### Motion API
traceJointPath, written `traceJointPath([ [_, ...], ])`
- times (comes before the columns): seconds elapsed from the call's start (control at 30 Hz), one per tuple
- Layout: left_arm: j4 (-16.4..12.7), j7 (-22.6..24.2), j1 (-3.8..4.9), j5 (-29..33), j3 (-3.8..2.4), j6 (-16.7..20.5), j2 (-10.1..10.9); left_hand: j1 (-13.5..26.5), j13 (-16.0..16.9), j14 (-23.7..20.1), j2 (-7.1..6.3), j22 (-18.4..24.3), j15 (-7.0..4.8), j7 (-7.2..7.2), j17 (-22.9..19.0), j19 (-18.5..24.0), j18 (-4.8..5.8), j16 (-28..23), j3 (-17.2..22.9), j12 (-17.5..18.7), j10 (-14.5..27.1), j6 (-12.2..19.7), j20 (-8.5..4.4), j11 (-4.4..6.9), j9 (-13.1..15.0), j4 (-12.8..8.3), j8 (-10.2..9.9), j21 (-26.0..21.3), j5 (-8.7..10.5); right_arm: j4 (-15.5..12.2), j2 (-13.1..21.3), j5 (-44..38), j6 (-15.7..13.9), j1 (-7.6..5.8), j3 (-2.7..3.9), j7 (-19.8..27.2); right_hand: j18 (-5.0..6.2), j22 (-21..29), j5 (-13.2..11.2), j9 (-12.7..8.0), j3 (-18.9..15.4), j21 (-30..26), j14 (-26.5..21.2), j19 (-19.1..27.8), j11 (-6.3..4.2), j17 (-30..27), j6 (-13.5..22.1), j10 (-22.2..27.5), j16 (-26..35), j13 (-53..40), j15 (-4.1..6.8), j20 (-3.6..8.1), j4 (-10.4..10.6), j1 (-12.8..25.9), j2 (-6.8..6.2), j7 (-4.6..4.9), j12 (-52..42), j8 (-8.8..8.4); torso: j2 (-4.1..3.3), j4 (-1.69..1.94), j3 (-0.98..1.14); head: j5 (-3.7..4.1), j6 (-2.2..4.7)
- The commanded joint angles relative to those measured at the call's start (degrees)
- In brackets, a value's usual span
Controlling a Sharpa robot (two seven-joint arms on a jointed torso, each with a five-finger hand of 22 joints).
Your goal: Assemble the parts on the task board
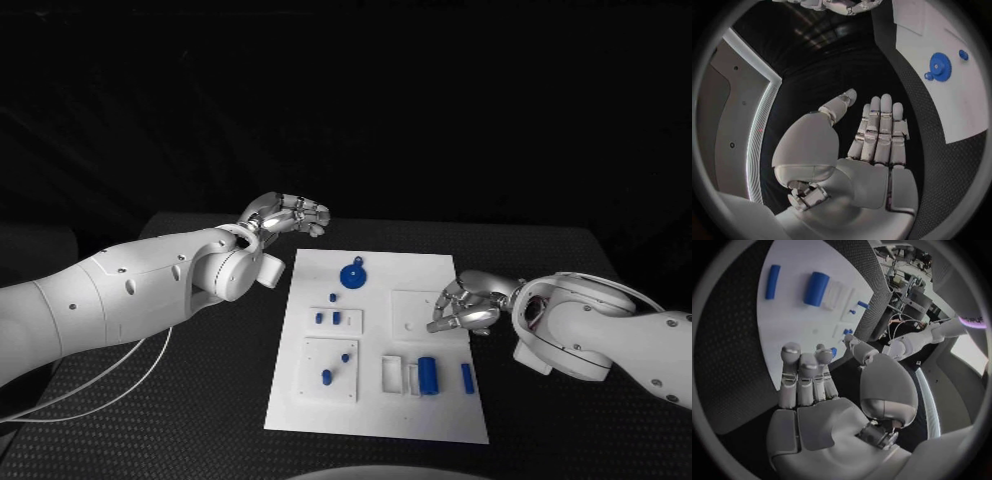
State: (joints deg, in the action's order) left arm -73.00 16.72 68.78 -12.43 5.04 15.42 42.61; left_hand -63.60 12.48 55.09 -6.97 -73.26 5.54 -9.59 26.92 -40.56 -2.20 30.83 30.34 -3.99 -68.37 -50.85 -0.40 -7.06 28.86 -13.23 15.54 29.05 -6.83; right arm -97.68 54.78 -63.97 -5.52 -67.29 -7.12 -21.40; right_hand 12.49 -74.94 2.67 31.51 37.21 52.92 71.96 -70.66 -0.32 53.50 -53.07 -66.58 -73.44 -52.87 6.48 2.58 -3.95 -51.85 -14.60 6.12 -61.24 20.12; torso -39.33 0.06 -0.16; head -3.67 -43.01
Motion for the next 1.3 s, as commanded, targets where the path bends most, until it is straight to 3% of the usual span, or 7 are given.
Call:
traceJointPath([
  [0.03,0.0,0.3,0.0,0.5,0.03,-1.0,-0.2,0.5,-0.1,0.4,-0.33,-0.1,-0.17,0.04,0.1,-0.1,0.06,-0.3,-0.1,-0.1,0.4,0.5,0.06,0.08,-0.1,0.4,0.2,-0.4,0.05,-0.6,0.8,7.6,7.4,0.01,-0.38,-9.0,2.51,-1.3,0.1,0.6,0.6,0.9,0.9,-1.0,-0.25,0.7,-0.8,2.3,-0.7,-1.8,0.35,0.57,1.1,1.0,0.24,-0.3,-2.4,0.41,0.26,-0.33,0.22,0.85,-0.13],
  [0.2,0.1,0.5,-0.06,0.6,0.11,-1.1,-0.3,0.7,-0.1,0.4,-0.31,-0.1,-0.16,0.04,0.2,-0.1,0.07,-0.4,-0.2,-0.1,0.4,0.5,0.06,0.08,-0.1,0.6,0.2,-0.5,0.04,-1.4,1.6,8.6,7.6,0.01,-1.89,-11.6,2.51,-1.3,0.1,1.6,0.9,2.1,1.4,-1.6,-0.64,1.8,-1.7,1.8,-1.2,-4.3,0.61,1.02,2.9,3.7,1.48,-0.66,-5.2,0.77,0.44,-0.52,0.25,1.25,-0.27],
  [0.47,0.1,0.8,-0.06,0.9,0.13,-1.2,-0.5,1.6,-0.2,0.4,-0.45,-0.3,-0.15,0.02,0.5,-0.1,0.08,-0.8,-0.5,-0.1,0.4,0.6,0.06,0.05,-0.2,1.2,0.2,-0.6,0.09,-1.6,0.1,7.3,4.2,0.04,-4.93,-12.7,2.51,-1.2,0.1,2.2,0.5,2.9,1.5,-1.6,-0.72,2.6,-1.6,1.7,-1.5,-5.4,0.7,1.23,3.5,6.3,1.48,-0.72,-6.0,0.43,0.51,-0.39,0.04,1.89,-0.61],
  [0.83,-0.1,0.7,-0.05,1.0,0.13,-1.4,-0.4,2.6,-0.2,0.4,-0.6,-0.5,-0.12,-0.01,1.0,-0.1,0.09,-1.2,-0.9,-0.1,0.5,0.7,0.08,0.03,-0.3,1.9,0.2,-0.9,0.13,-0.3,-2.9,4.4,3.3,0.8,-5.46,-12.9,2.51,-1.2,0.1,2.3,0.7,3.5,1.6,-1.5,-0.54,3.1,-1.3,1.6,-1.5,-5.9,0.5,1.24,4.4,8.2,0.24,-0.54,-6.1,-0.18,0.47,-0.24,-0.05,1.89,-1.11],
  [1.3,-0.6,0.5,-0.04,1.0,0.13,-1.6,-0.2,3.0,-0.3,0.5,-0.62,-0.6,-0.12,-0.02,1.2,0.0,0.07,-1.4,-1.0,-0.1,0.6,0.8,0.08,0.01,-0.3,2.3,0.2,-1.1,0.13,2.0,-5.8,3.3,4.2,2.67,-6.37,-13.1,2.51,-1.1,0.1,2.2,0.9,3.8,1.6,-1.2,-0.38,3.4,-1.0,1.8,-1.3,-6.2,0.34,1.23,4.8,9.3,0.39,-0.38,-6.0,-0.79,0.45,-0.34,0.02,1.35,-1.69],
])
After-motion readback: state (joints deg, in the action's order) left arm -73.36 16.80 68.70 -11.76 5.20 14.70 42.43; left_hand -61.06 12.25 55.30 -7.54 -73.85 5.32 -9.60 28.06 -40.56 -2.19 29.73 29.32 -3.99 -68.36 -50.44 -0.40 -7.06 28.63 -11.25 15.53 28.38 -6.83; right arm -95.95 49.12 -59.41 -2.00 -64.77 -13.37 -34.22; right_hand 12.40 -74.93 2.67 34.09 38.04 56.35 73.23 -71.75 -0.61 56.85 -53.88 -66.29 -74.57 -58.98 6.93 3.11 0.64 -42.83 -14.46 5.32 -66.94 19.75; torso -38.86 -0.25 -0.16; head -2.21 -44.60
